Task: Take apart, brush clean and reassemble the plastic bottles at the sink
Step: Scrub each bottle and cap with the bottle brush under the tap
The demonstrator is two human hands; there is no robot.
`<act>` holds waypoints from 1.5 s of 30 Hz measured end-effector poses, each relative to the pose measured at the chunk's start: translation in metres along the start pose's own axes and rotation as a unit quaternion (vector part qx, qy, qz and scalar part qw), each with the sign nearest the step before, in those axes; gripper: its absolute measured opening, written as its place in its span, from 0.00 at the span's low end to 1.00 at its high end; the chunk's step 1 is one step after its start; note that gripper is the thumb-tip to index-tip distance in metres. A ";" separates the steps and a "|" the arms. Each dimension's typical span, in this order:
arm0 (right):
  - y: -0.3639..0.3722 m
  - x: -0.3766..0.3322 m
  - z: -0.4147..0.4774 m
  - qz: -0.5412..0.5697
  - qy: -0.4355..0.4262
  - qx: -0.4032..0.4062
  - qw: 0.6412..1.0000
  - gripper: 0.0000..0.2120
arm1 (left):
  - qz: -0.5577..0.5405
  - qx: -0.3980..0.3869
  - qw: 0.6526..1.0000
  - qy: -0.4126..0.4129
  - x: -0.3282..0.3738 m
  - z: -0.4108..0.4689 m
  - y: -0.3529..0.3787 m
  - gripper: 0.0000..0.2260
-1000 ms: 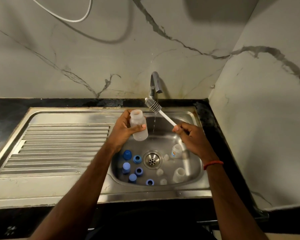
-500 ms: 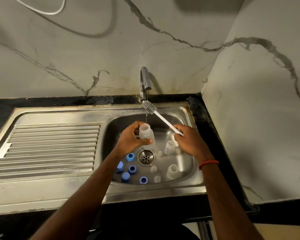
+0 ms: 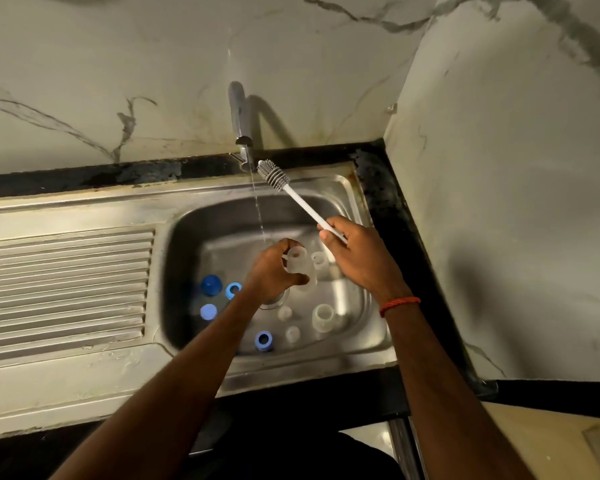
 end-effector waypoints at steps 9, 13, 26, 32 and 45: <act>0.001 0.042 -0.002 0.018 0.049 -0.026 0.998 0.11 | 0.043 -0.026 0.998 -0.041 -0.018 0.023 0.045 0.31; 0.001 0.052 -0.004 0.019 0.061 -0.032 0.997 0.10 | 0.052 -0.041 0.996 -0.061 -0.025 0.031 0.058 0.31; 0.007 0.075 -0.007 0.049 0.081 -0.037 0.995 0.11 | 0.116 -0.117 0.986 -0.034 -0.036 0.046 0.089 0.30; 0.009 0.077 -0.008 0.054 0.084 -0.033 0.994 0.11 | 0.140 -0.147 0.979 0.000 -0.037 0.049 0.088 0.30; 0.019 0.069 0.002 0.036 0.076 -0.029 0.996 0.10 | 0.250 -0.111 0.951 -0.143 -0.084 0.031 0.045 0.17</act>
Point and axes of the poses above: each hand's wrist, its own z-axis towards the middle knuckle, its own y-axis out of the palm, x = y × z, the point moved 4 cm from there along z, towards the middle knuckle, and after that the axes turned 9 degrees about -x, right-handed, at the moved point
